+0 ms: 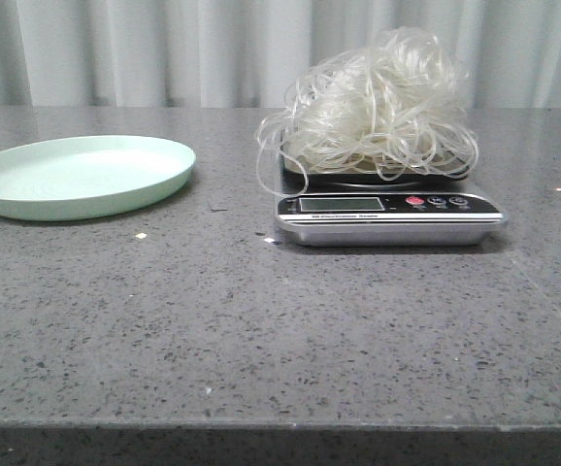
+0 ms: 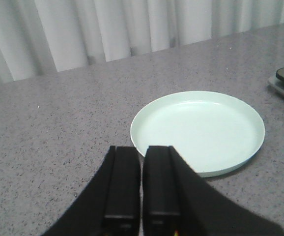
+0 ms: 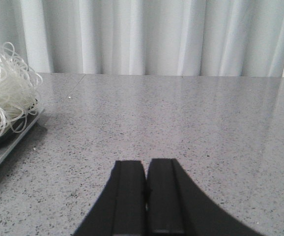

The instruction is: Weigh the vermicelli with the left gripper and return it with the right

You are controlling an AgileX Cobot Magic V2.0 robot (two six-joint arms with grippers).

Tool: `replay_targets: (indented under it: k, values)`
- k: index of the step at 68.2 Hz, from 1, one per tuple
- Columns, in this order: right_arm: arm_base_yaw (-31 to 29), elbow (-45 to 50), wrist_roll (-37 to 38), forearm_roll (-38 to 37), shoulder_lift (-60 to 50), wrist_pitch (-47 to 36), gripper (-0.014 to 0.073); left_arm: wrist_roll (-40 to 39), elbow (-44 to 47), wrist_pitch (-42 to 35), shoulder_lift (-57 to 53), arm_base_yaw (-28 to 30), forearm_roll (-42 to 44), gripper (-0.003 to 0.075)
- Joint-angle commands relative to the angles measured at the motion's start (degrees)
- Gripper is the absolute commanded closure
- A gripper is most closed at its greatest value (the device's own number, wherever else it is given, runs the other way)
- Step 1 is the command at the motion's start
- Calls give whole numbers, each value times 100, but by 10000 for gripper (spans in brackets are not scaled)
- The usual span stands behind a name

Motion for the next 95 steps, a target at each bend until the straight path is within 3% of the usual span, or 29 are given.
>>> replay_targets:
  k: [1, 22, 44, 63, 77, 89, 95]
  values:
    - [-47, -72, -34, 223, -95, -505, 442, -90, -106, -717, -13, 23, -302, 584]
    - [-47, -1183, -34, 432, 252, -99, 442, -90, -106, -1045, -13, 38, -508, 585]
    - [109, -3755, -45, 542, 2488, 893, 436, -90, -106, -1101, -118, 628, -642, 585]
    - [1106, -6062, -574, 542, 4777, 2019, 186, -90, -106, -1166, -129, 723, -650, 585]
    - [1688, -7471, -595, 546, 6331, 2965, 97, -90, -106, -1166, -129, 723, -650, 585]
    - [1857, -8421, -595, 688, 7523, 3942, -22, -90, -106, -1166, -129, 723, -451, 585]
    - [1862, -8750, -595, 851, 8010, 4339, -28, -90, -106, -1166, -129, 723, -420, 585]
